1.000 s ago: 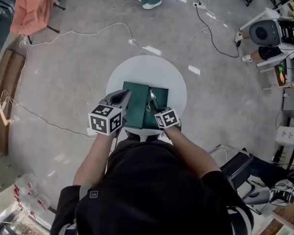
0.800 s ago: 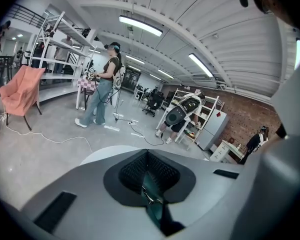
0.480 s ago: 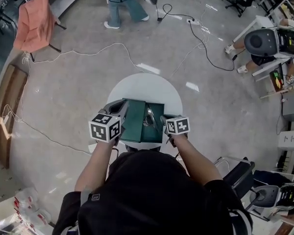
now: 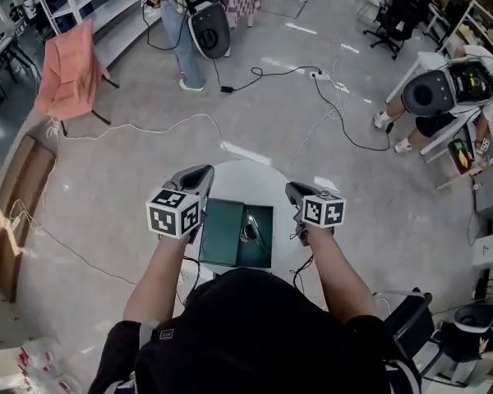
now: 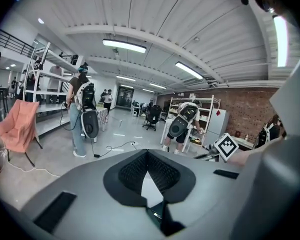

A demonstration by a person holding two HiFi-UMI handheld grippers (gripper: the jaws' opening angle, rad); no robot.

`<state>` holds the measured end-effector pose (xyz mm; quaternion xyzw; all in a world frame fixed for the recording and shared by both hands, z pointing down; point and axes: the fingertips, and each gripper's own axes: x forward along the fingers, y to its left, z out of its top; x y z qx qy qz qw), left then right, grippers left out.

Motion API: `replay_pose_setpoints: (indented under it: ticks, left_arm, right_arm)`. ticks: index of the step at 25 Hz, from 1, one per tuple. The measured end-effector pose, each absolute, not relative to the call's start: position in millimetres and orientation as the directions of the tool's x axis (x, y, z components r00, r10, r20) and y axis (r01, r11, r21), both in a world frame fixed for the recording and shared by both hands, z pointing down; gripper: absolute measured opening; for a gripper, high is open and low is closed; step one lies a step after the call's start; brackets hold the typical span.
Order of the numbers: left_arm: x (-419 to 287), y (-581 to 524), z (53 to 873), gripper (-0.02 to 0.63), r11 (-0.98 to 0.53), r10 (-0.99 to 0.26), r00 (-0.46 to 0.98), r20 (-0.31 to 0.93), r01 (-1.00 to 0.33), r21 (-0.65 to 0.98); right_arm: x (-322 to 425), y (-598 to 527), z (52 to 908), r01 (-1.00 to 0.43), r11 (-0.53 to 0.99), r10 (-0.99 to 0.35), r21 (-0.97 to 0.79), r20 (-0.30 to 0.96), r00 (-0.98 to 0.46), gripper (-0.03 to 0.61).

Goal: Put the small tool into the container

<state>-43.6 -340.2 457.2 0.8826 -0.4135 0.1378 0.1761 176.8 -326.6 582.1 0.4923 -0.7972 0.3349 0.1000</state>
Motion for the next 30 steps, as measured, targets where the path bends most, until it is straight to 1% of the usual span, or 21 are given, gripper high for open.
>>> replay_pose_setpoints:
  ticks: [6,11,16,21,25,30]
  left_arm:
    - [-37.7,-353.1,421.2,0.005,-0.617,-0.701,0.628,0.339,-0.772,0.154]
    - [-39.5,-362.4,393.4,0.005,-0.618,-0.723,0.628,0.287,-0.774,0.137]
    - [-42.7,-365.1,370.5,0.005,-0.614,-0.739,0.631,0.234,-0.775,0.15]
    - [-53.3,-361.5,356.2,0.005,-0.604,-0.761,0.618,0.2,-0.786,0.131]
    - [-63.3,-359.2,344.3,0.005,-0.583,-0.785,0.594,0.174,-0.805,0.114]
    - [-75.9,-360.0,338.1,0.005,-0.552,-0.813,0.559,0.162,-0.829,0.092]
  right_arm:
    - [185.2,-338.8,508.0,-0.826,0.361,-0.779,-0.434,0.346,-0.522,0.051]
    - [192.7,-340.4,463.6,-0.814,0.407,-0.804,-0.415,0.26,-0.535,0.051]
    - [196.5,-336.0,427.6,-0.82,0.455,-0.818,-0.348,0.201,-0.54,0.029]
    - [182.6,-318.9,383.4,-0.801,0.546,-0.813,-0.246,0.073,-0.577,0.029]
    - [180.2,-306.3,354.1,-0.816,0.554,-0.827,-0.162,0.006,-0.562,0.029]
    - [183.4,-296.6,328.8,-0.831,0.54,-0.841,-0.132,-0.06,-0.537,0.012]
